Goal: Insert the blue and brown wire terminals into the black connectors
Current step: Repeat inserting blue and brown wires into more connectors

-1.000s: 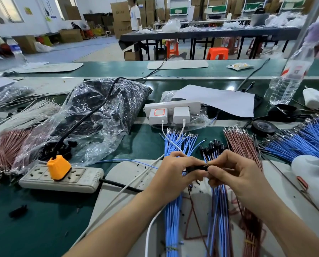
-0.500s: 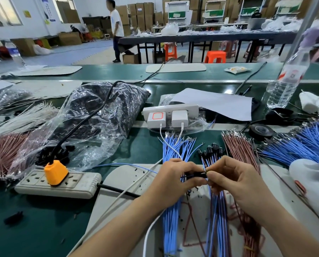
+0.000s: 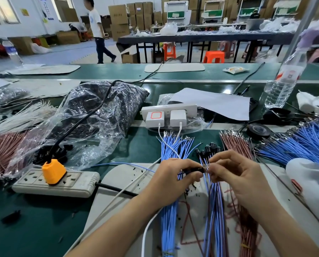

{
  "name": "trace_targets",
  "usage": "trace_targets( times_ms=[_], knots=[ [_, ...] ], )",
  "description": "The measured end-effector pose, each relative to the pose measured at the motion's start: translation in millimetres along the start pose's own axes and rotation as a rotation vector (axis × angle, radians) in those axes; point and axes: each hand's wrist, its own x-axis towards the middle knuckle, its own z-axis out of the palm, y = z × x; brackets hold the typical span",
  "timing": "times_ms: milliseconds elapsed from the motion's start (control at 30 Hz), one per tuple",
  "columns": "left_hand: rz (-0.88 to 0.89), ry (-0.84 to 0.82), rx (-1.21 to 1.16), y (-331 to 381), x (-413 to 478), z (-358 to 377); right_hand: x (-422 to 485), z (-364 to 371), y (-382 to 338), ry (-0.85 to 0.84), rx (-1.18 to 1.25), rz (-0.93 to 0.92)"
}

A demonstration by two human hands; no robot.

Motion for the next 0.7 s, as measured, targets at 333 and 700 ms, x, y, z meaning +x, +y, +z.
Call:
trace_targets(
  times_ms=[333,700],
  knots=[
    [-0.009,0.027,-0.036,-1,-1,2,-5,4,-6,0.047,0.014,-0.055],
    [0.026,0.013,-0.073,-3,-1,2,-7,9,-9,0.02,0.019,-0.06]
  ],
)
